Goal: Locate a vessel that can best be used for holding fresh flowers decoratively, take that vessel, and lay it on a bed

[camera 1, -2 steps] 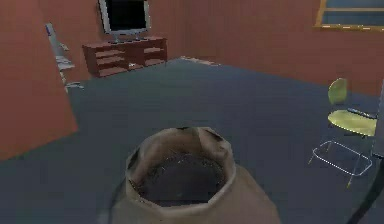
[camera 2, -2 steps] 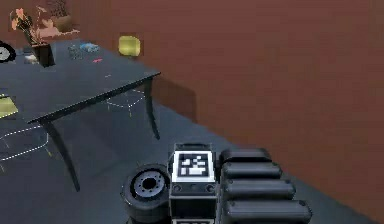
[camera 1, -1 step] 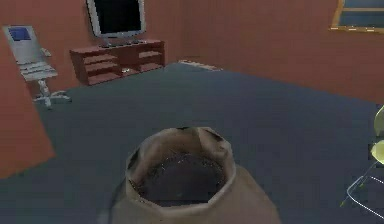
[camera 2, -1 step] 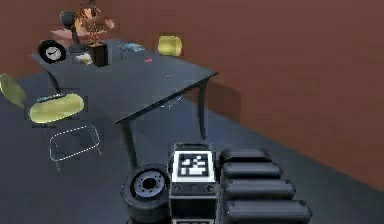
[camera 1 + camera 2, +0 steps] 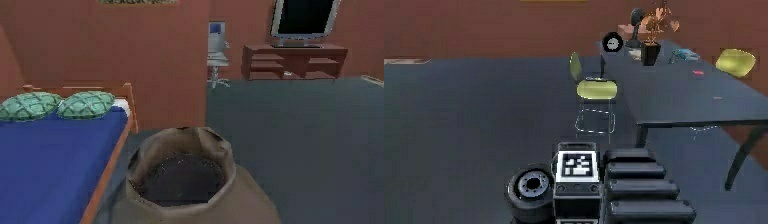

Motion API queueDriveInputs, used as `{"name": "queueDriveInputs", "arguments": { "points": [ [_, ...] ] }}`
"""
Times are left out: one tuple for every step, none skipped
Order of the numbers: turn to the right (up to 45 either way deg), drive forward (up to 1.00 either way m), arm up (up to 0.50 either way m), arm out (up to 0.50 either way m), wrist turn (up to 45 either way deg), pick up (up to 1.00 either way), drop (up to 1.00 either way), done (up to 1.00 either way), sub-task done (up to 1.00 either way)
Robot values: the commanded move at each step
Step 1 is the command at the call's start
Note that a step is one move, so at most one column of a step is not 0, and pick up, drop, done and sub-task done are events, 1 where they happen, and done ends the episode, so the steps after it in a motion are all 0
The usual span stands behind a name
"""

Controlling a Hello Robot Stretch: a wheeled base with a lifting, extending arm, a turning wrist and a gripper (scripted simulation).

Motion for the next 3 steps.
{"name": "queueDriveInputs", "arguments": {
  "points": [
    [0.0, 1.0, 0.0, 0.0, 0.0, 0.0, 0.0, 0.0, 0.0],
    [-15.0, 0.0, 0.0, 0.0, 0.0, 0.0, 0.0, 0.0, 0.0],
    [0.0, 0.2, 0.0, 0.0, 0.0, 0.0, 0.0, 0.0, 0.0]
  ]
}}
